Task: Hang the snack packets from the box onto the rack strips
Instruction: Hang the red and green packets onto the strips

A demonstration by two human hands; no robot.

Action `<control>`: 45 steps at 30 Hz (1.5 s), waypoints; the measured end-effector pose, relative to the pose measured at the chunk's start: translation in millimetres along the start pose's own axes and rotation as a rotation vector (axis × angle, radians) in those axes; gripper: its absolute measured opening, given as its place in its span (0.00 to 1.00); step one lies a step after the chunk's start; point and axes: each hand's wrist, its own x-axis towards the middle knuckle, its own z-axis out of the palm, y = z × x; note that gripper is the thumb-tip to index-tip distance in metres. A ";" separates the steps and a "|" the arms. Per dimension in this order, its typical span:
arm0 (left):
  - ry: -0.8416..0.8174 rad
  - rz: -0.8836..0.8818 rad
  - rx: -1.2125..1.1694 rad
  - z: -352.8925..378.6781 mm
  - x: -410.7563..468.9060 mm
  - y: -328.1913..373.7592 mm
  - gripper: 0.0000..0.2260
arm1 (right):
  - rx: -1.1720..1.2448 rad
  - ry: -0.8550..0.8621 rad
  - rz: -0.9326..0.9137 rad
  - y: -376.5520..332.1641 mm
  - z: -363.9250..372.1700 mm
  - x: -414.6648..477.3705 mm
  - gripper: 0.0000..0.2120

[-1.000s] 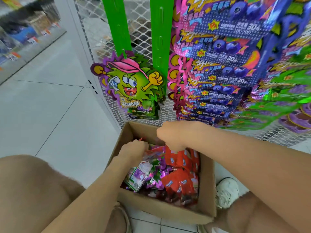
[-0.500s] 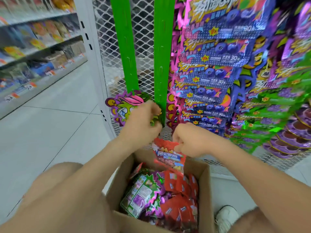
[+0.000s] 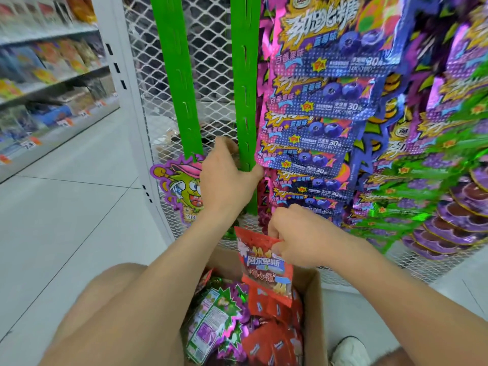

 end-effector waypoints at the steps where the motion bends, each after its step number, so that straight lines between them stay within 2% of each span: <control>1: -0.030 0.005 -0.006 -4.0 -1.3 0.0 0.24 | -0.017 -0.010 -0.008 0.7 0.9 -0.1 0.10; 4: -0.113 0.022 -0.027 -18.6 -5.7 -6.1 0.20 | -0.059 -0.072 -0.045 1.4 0.7 -2.2 0.13; 6: -0.235 0.064 -0.031 -28.2 -8.0 -15.8 0.18 | -0.040 -0.094 -0.052 1.3 0.2 -4.7 0.15; 9: -0.429 0.125 0.055 -37.9 -14.4 -28.3 0.11 | -0.027 -0.073 -0.071 0.8 0.3 -5.2 0.07; 15: -0.768 0.126 0.168 -52.6 -24.1 -47.2 0.11 | 0.018 -0.133 -0.150 -3.4 1.5 -7.2 0.06; 17: -0.837 0.142 0.199 -56.7 -26.7 -49.9 0.15 | 0.038 -0.100 -0.152 -5.9 6.2 -4.6 0.05; 20: -0.871 0.090 0.168 -61.2 -32.2 -48.7 0.21 | 0.129 0.000 -0.124 -8.9 11.4 -0.5 0.05; 25: -0.938 -0.015 0.132 -68.4 -34.5 -49.5 0.21 | 0.275 0.175 -0.067 -9.4 14.9 4.7 0.06; 29: -0.950 -0.164 0.100 -70.3 -33.3 -49.9 0.20 | 0.425 0.228 0.021 -12.6 15.3 6.3 0.07; 32: -0.969 -0.309 0.027 -72.3 -32.5 -45.9 0.19 | 0.570 0.212 0.121 -14.9 19.7 11.3 0.11; 36: -0.949 -0.433 -0.120 -72.2 -30.4 -41.3 0.23 | 0.878 0.122 0.271 -19.8 28.7 19.6 0.18; 38: -0.978 -0.424 -0.119 -72.0 -28.8 -44.6 0.25 | 0.966 0.066 0.342 -24.0 29.2 22.0 0.21; 40: -0.995 -0.388 -0.078 -70.9 -29.4 -48.7 0.23 | 1.004 0.025 0.402 -26.0 28.2 24.9 0.26; 45: -0.932 -0.429 -0.091 -65.5 -28.7 -51.7 0.17 | 1.015 -0.037 0.465 -21.1 31.8 30.8 0.21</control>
